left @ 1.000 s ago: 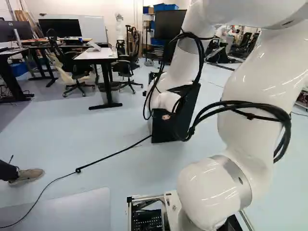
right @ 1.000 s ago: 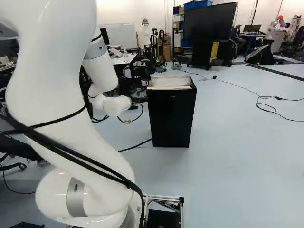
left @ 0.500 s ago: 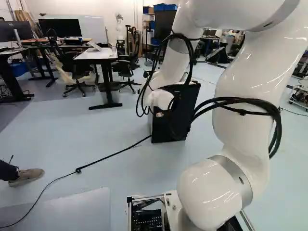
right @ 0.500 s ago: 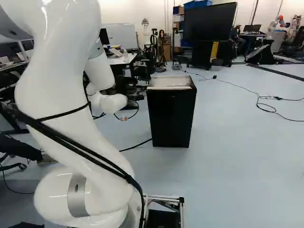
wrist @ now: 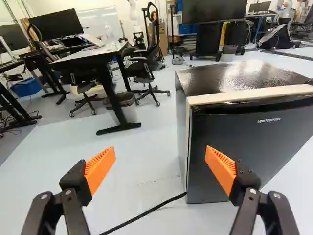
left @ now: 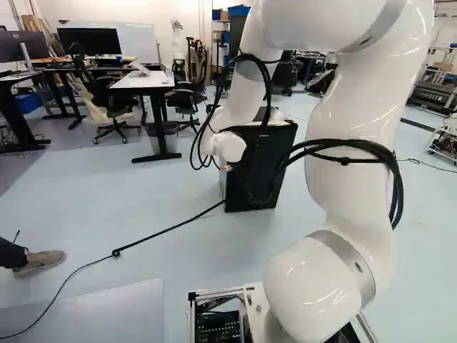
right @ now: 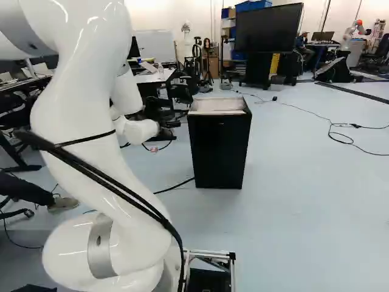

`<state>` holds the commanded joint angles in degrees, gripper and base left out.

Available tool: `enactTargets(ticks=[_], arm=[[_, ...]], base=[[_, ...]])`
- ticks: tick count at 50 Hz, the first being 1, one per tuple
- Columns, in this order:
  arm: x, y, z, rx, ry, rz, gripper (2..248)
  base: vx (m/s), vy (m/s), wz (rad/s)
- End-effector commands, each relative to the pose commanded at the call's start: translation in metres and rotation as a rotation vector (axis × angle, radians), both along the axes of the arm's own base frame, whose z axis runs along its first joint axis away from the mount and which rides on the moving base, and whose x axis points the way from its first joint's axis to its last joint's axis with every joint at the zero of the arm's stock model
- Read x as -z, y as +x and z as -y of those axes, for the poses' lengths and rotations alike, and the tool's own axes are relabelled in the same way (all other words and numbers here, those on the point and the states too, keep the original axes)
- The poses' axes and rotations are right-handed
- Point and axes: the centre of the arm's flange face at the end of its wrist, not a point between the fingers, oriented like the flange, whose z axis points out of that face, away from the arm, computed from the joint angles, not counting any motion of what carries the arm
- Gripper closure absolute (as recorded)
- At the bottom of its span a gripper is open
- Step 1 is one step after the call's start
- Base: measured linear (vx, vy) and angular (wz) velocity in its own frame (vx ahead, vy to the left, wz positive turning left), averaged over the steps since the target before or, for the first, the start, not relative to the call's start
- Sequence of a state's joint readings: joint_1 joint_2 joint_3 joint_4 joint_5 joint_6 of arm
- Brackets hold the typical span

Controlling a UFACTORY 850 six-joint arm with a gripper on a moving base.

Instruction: Open the fridge door

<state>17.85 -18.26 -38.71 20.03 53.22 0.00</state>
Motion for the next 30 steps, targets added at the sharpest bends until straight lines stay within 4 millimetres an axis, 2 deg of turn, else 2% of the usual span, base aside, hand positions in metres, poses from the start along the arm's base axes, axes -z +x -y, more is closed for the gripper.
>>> enactTargets(ticks=[30], arm=[[0.035,0.031,-0.037,0.063,0.025,-0.002,3]], base=[[0.0,0.0,0.0]])
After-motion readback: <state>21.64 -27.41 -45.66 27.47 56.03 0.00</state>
